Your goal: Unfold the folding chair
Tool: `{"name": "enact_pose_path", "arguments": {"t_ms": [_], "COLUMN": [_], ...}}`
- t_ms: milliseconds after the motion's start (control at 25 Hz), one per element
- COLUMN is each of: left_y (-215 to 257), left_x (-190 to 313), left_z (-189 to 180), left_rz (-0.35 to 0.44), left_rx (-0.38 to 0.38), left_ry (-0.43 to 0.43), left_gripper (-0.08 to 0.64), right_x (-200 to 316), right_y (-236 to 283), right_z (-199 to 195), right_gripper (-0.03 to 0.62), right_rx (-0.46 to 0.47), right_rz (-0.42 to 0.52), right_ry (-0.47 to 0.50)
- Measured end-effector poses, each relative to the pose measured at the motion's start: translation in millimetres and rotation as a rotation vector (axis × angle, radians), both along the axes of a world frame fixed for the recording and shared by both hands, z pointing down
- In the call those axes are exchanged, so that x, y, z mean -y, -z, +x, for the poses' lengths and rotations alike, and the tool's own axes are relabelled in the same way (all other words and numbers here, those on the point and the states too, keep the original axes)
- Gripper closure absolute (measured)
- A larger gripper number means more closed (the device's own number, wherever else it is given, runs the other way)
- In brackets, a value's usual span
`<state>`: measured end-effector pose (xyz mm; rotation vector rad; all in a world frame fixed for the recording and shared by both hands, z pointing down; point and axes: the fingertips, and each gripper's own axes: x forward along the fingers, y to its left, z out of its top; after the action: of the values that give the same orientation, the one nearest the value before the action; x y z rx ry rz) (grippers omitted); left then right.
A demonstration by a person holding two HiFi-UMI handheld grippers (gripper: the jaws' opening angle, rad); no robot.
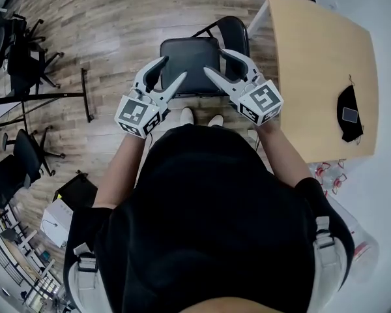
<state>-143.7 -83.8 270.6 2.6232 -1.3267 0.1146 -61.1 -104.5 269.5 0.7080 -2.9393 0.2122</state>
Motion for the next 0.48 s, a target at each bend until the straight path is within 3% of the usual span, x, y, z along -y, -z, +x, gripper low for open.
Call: {"name": "enact_pose_path", "arguments": {"t_ms": [240, 480], "left_y": [11, 16], "left_x": [-10, -13], "left_z": [-16, -21], "left_rz": [0.024, 0.038], "left_rx": [-0.03, -0.049], "left_ry": [0.028, 0.031], "left_gripper": [0.369, 0.478], "right_x": [-14, -19], "right_y": [18, 20], "right_z": [-22, -28], "right_gripper": [0.425, 0.504], "right_rx": [0.013, 0.016], "right_rz": [0.047, 0.061], "right_ry": [0.038, 0.039]}}
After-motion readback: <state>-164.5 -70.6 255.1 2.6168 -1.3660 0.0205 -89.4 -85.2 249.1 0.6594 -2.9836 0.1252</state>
